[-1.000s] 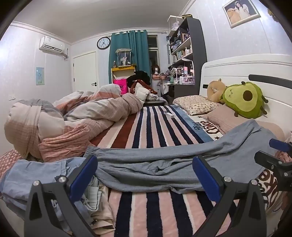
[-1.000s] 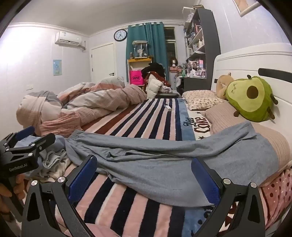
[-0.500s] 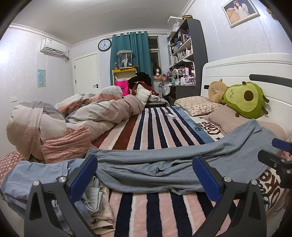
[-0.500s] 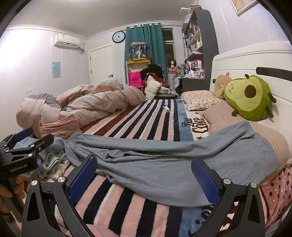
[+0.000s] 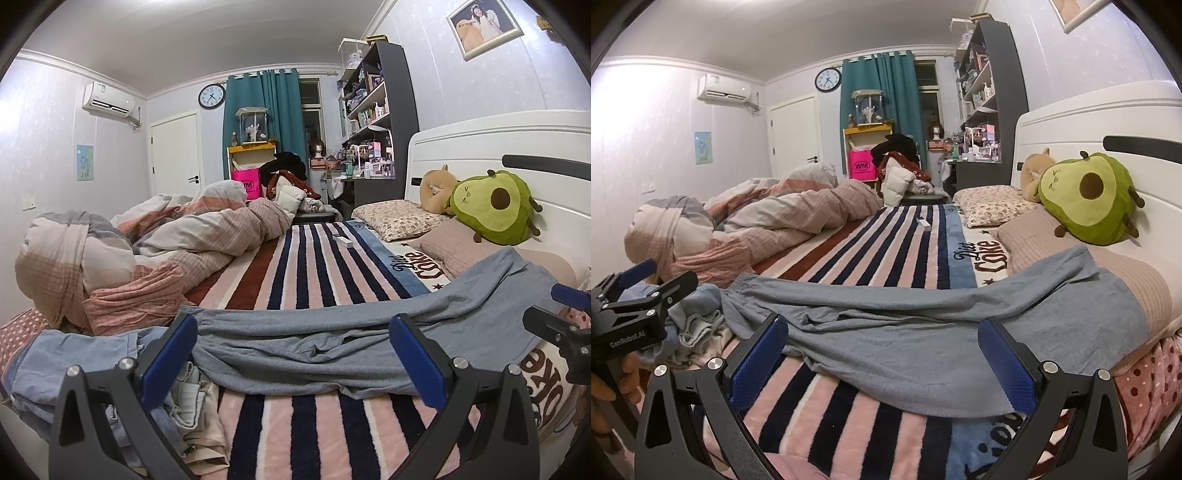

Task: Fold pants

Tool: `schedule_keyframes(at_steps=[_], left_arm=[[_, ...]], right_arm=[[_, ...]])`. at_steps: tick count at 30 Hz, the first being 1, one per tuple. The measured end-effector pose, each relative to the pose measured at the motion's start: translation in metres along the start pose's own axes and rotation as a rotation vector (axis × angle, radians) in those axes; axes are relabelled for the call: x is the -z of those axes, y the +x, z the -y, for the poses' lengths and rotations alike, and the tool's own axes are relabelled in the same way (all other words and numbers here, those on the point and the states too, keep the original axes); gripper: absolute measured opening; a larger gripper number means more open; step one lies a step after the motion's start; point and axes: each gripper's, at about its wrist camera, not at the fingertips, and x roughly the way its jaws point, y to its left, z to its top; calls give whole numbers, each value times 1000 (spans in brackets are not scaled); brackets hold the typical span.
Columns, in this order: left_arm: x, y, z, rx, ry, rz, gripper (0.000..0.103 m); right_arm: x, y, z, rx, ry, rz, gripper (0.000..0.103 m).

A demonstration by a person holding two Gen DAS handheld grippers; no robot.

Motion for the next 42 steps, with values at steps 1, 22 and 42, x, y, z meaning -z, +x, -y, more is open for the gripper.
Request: schedule_keyframes(at_steps=[1,22,42], left_arm=[[0,0,0,-1,-1,0,102],[-3,-2,6,9,1,-3,102],[-3,17,7,14,13,-26,102]], right_arm=[[0,0,1,1,0,0,103],[4,-11,4,12,8,7,103],[8,0,16,24,29,-3,103]])
